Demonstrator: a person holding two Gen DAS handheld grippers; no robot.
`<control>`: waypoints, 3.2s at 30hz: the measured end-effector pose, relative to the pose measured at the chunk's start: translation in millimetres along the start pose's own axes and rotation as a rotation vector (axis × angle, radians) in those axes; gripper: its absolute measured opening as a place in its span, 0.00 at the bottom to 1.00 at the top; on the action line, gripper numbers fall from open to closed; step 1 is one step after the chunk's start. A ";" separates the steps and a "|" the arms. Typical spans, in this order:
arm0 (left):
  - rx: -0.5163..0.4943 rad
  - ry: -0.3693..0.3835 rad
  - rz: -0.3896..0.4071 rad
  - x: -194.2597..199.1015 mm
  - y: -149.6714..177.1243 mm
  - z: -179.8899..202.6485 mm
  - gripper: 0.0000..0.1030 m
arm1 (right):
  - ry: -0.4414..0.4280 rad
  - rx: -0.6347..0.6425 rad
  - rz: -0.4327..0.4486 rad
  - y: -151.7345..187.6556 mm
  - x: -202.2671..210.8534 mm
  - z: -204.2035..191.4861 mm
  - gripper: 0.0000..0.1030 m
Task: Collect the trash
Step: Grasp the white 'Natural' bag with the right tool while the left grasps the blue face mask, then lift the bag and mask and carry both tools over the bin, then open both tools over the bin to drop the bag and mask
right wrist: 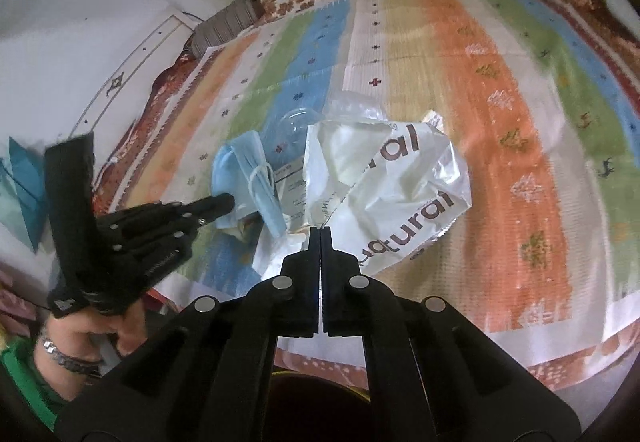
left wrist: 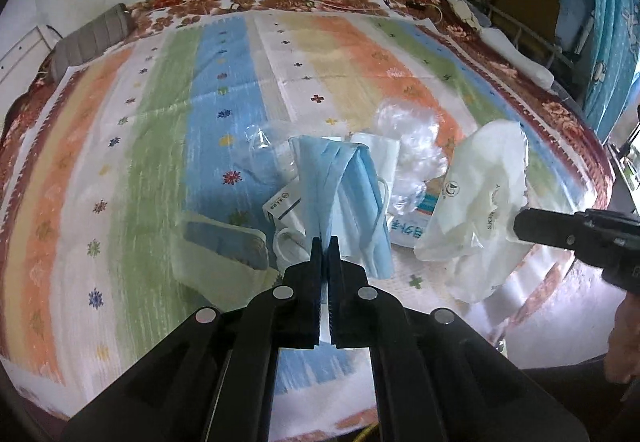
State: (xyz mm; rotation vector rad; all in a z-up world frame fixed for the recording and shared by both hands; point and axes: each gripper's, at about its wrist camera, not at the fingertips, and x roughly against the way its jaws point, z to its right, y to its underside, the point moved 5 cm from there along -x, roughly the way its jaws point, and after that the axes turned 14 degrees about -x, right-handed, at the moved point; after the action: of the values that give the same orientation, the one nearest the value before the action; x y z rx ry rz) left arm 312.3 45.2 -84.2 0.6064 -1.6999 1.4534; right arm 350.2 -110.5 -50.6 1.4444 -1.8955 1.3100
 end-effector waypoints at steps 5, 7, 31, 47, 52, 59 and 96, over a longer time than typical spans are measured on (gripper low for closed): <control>0.039 0.007 0.014 21.4 -0.2 5.3 0.02 | 0.015 0.063 0.043 8.6 20.5 -8.0 0.00; 0.061 0.017 0.027 29.4 0.5 5.5 0.02 | 0.021 0.079 0.066 9.7 28.8 -10.4 0.00; 0.212 0.133 0.187 126.0 37.4 35.2 0.02 | 0.014 0.241 0.242 82.9 116.4 -29.9 0.00; 0.241 0.171 0.244 159.0 81.7 71.0 0.02 | -0.022 0.278 0.206 146.5 133.4 -24.9 0.00; 0.282 0.186 0.227 161.5 103.1 77.4 0.02 | -0.017 0.284 0.152 171.5 127.4 -22.4 0.00; 0.309 0.176 0.151 154.6 140.7 96.0 0.02 | 0.007 0.266 0.078 198.3 117.3 -12.6 0.00; 0.486 0.061 -0.136 91.1 193.2 79.2 0.55 | 0.131 0.022 -0.243 224.0 41.6 40.3 0.34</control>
State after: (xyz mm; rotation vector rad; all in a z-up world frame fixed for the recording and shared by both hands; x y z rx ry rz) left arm 88.9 24.7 -123.6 0.9055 -1.2315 1.7751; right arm 140.1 -162.6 -132.4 1.5069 -1.5716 1.2788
